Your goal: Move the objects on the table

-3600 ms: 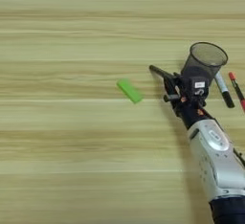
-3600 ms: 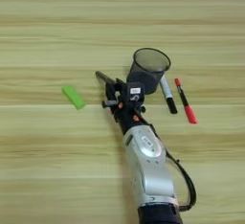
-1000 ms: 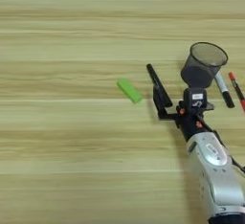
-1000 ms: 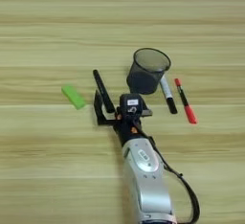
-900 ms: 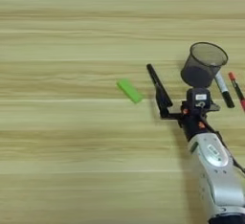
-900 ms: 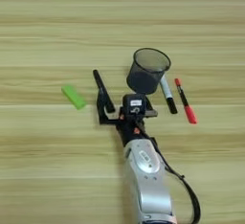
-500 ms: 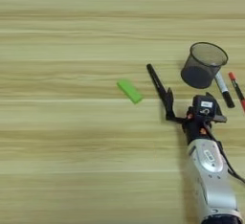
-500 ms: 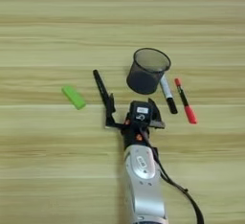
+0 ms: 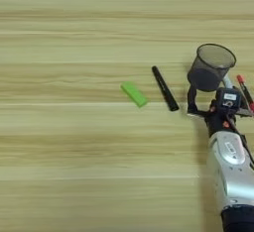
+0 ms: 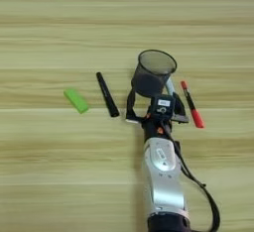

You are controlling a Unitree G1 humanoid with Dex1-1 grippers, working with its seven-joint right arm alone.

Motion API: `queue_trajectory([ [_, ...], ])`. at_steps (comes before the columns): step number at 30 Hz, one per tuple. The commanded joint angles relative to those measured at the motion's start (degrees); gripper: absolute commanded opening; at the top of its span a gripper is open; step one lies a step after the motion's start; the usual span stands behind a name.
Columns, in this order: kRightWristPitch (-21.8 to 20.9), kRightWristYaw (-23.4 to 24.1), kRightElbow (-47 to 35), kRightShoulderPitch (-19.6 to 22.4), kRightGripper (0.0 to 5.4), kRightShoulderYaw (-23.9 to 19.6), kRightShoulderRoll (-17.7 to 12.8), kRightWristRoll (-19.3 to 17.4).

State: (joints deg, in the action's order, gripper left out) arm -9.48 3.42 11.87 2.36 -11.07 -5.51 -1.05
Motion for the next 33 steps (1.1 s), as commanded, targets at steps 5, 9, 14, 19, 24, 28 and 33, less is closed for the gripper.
queue_trajectory([
  [5, -0.2, -2.7, 1.49, 7.9, 5.36, -1.38, -4.59, -1.3],
  [9, -0.43, -4.03, 3.19, 9.33, 5.36, -1.82, -5.37, -2.28],
  [14, -0.74, -6.16, 3.65, 10.18, 5.36, -1.53, -5.57, -3.4],
  [19, -1.17, -7.96, 5.19, 11.35, 5.36, -1.56, -5.92, -3.9],
  [24, -2.0, -8.57, 8.63, 13.56, 5.36, -2.17, -7.09, -3.96],
  [28, -2.78, -8.74, 11.85, 15.55, 5.36, -2.82, -8.1, -3.96],
  [33, -3.73, -9.09, 14.64, 17.19, 5.36, -3.33, -8.79, -4.2],
])
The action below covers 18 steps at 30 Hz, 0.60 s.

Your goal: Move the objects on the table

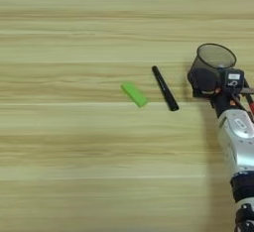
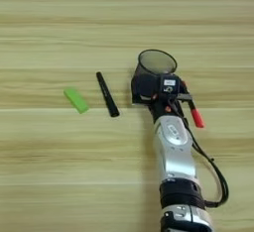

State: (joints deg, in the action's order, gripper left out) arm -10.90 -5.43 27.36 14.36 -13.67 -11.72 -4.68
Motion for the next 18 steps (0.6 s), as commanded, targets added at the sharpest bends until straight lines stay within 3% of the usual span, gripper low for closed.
queue_trajectory([
  [1, -2.3, -0.44, -0.29, 5.58, 5.36, -0.86, -2.68, -0.79],
  [18, -4.73, -2.24, 8.35, 11.28, 5.36, -1.35, -5.04, -0.99],
])
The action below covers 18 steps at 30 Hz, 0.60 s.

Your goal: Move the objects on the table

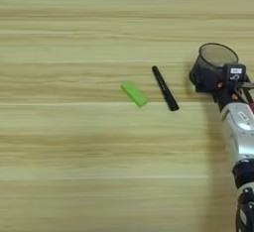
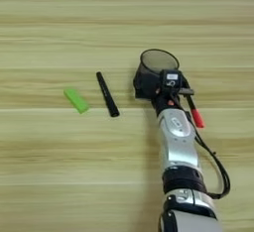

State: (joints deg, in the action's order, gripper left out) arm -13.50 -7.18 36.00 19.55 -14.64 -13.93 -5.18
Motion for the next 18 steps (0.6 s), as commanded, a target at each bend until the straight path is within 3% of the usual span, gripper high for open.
queue_trajectory([
  [1, -2.3, -0.64, 0.38, 6.48, 5.36, -0.35, -2.88, -0.47],
  [9, -4.37, -1.56, 5.57, 9.39, 5.36, -0.43, -3.47, -0.7],
  [15, -5.26, -2.52, 7.33, 10.11, 4.75, -0.3, -3.49, -1.03],
  [18, -4.93, -3.29, 7.75, 10.34, 4.7, -0.45, -3.25, -1.82],
])
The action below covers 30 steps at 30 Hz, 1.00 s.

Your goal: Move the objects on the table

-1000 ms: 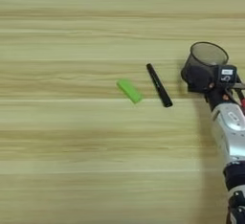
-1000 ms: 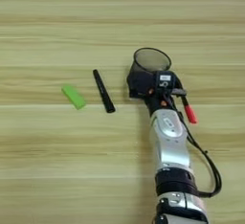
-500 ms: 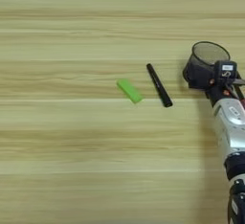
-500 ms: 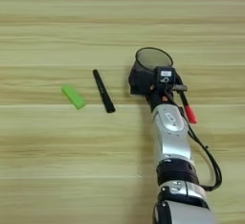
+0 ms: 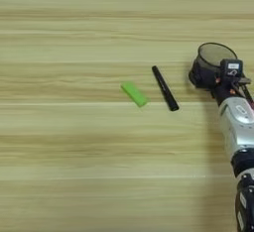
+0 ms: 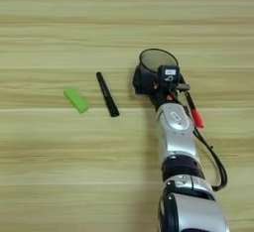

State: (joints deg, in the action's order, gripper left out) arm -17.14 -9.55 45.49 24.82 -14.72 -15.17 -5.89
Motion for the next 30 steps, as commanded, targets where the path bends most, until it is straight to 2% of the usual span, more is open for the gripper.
queue_trajectory([
  [1, -1.32, -1.02, -1.61, 5.13, 4.7, -0.38, -2.0, -1.18],
  [11, -1.01, -1.4, -4.31, 3.5, 4.7, -0.12, -1.31, -1.23],
  [30, 8.62, -1.74, -28.72, -11.3, 4.7, 3.4, 4.13, -2.69],
])
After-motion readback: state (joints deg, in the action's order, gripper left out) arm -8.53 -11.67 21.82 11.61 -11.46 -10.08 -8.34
